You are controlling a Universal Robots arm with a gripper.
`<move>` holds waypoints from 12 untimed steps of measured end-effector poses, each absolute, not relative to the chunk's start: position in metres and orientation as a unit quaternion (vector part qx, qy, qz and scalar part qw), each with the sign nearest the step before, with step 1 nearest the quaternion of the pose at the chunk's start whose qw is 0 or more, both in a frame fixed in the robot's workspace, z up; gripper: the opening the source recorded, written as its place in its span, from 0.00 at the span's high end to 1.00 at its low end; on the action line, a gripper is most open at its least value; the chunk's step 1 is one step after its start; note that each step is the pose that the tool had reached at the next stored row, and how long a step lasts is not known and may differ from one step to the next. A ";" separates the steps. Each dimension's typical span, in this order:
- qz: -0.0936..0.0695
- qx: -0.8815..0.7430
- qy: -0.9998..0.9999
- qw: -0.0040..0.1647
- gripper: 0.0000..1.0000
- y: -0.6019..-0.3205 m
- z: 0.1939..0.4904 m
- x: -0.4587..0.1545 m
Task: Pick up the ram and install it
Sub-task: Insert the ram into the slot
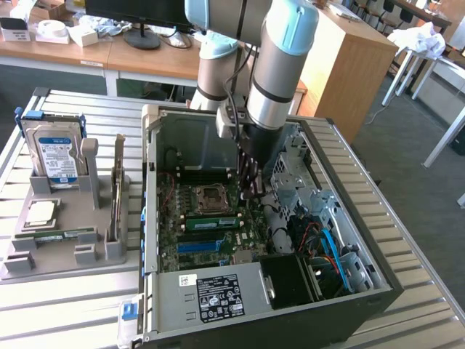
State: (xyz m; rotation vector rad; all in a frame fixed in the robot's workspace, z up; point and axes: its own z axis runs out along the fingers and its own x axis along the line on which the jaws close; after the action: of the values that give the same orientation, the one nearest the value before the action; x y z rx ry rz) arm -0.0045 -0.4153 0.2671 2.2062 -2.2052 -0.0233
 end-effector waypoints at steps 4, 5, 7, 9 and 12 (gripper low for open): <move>-0.007 0.707 -0.707 0.011 0.90 -0.415 0.264 -0.005; -0.007 0.707 -0.707 0.011 0.90 -0.415 0.263 -0.005; -0.007 0.707 -0.707 0.011 0.90 -0.415 0.261 -0.005; -0.007 0.707 -0.707 0.011 0.90 -0.415 0.260 -0.005; -0.007 0.707 -0.707 0.011 0.90 -0.415 0.260 -0.005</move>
State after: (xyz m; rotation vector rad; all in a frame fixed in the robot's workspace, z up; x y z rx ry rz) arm -0.0046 -0.4153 0.2595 2.2059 -2.2050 -0.0230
